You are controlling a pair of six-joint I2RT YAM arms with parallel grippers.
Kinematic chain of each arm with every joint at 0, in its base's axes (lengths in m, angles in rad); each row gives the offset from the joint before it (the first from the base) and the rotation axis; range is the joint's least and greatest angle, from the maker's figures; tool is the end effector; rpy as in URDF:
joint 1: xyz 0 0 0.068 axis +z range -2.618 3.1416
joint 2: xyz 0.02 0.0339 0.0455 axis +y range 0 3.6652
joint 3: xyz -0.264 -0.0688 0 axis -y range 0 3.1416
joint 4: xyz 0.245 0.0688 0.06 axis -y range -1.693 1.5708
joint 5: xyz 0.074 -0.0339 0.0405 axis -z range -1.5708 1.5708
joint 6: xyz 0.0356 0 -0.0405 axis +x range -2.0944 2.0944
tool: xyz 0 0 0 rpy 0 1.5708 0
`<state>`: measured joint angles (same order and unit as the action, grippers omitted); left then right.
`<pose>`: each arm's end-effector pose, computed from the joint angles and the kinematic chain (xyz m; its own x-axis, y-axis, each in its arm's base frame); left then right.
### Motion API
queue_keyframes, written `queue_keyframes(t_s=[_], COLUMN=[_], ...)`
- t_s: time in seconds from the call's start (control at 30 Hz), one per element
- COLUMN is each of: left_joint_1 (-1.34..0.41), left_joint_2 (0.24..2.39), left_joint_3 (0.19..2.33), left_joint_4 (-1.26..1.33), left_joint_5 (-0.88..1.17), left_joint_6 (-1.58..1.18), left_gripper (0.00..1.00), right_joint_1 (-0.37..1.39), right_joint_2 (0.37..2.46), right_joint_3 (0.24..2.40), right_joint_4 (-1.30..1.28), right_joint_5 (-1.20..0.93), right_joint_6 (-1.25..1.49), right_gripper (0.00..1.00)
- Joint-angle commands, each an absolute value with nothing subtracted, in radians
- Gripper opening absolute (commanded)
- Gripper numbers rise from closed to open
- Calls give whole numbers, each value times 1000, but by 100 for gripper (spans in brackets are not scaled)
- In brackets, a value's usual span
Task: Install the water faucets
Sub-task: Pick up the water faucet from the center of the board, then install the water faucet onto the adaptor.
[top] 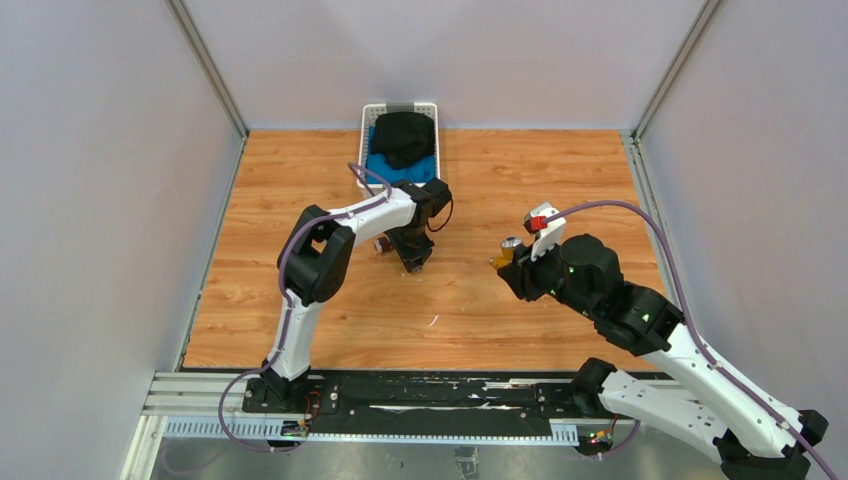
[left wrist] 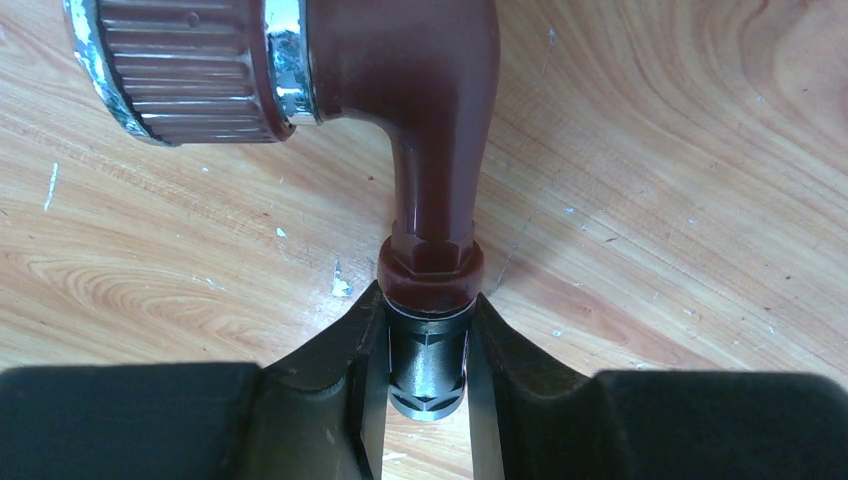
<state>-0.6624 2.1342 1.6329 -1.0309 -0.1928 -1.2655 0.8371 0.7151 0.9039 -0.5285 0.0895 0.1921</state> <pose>0.3266 -0.2461 0.1627 -0.8070 -0.5577 -0.1942 -0.5718 0.8201 0.0207 0.1050 0.1117 0.3550 -0.3495 -0.1036 -0.9312 -0.6281 0.7634 0.1508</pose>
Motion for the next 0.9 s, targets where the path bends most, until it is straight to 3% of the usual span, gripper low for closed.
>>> queue_keyframes(t_s=[0.0,0.03,0.07,0.3,0.43,0.57,0.7,0.87], left_joint_1=[-651,-652,-652,-659,-661,-657,-656,-657], left_joint_2=[2139,2133,2119,1839,1531,1146,891,720], left_joint_3=[1644,1642,1639,1586,1459,1154,888,719], left_joint_4=[-1053,-1053,-1053,-999,-725,-321,103,293], left_joint_5=[-226,-227,-230,-288,-252,-202,-196,-268], left_joint_6=[-1241,-1240,-1239,-1175,-1034,-969,-953,-1001], left_gripper=[15,2,0,0,0,0,0,0], right_joint_1=[836,836,836,836,837,862,994,1283], right_joint_2=[713,713,713,663,595,585,619,761], right_joint_3=[896,894,894,848,780,772,747,688], right_joint_4=[-509,-508,-508,-437,-298,-183,3,428], right_joint_5=[78,78,78,31,-69,-52,139,516], right_joint_6=[210,210,210,172,124,69,-97,-523], right_gripper=[0,0,0,0,0,0,0,0])
